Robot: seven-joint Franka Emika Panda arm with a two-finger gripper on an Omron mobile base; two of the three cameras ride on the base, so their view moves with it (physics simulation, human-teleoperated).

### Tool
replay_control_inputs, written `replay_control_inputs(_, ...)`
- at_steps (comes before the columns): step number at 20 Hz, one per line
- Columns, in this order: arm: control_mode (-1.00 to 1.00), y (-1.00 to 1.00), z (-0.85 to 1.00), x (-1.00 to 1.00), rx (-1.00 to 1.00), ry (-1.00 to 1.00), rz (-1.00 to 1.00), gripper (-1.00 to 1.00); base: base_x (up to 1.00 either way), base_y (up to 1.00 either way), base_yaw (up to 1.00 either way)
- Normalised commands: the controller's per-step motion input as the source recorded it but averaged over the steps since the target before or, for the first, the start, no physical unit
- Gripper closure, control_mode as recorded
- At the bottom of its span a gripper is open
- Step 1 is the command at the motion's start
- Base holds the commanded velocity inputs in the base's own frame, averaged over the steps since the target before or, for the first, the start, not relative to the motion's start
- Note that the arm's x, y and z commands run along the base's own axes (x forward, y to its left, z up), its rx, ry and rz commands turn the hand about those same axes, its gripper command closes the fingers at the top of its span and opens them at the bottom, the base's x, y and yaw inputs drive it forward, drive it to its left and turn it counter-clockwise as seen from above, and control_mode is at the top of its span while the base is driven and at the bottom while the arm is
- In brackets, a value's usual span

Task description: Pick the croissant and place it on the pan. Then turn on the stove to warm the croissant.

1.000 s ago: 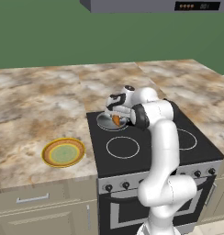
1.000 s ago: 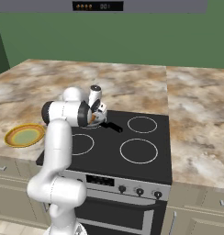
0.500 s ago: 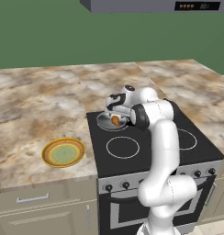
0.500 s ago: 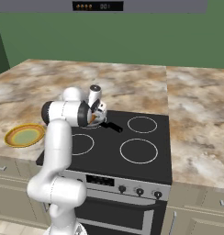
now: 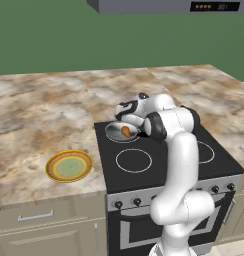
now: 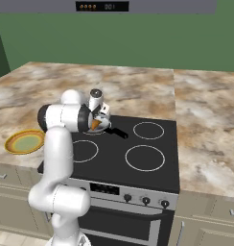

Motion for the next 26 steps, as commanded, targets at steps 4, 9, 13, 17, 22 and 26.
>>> replay_control_inputs(4, -1.0, 0.0, 0.34, -0.38, 0.0, -0.13, 0.0, -1.0, 0.0, 0.0, 0.0)
replay_control_inputs(9, -1.0, 0.0, 0.32, -0.53, -0.01, -0.08, -0.01, -1.0, 0.0, 0.0, 0.0)
replay_control_inputs(13, -1.0, 0.0, 0.32, -0.68, -0.02, -0.03, -0.04, -1.0, 0.0, 0.0, 0.0)
replay_control_inputs(17, -1.0, 0.0, 0.3, -0.75, 0.0, -0.02, -0.08, -1.0, 0.0, 0.0, 0.0)
replay_control_inputs(22, -1.0, 0.0, 0.19, -0.77, 0.0, 0.0, -0.1, -1.0, 0.0, 0.0, 0.0)
replay_control_inputs(26, -1.0, 0.0, 0.21, -0.68, 0.0, 0.0, -0.12, -1.0, 0.0, 0.0, 0.0)
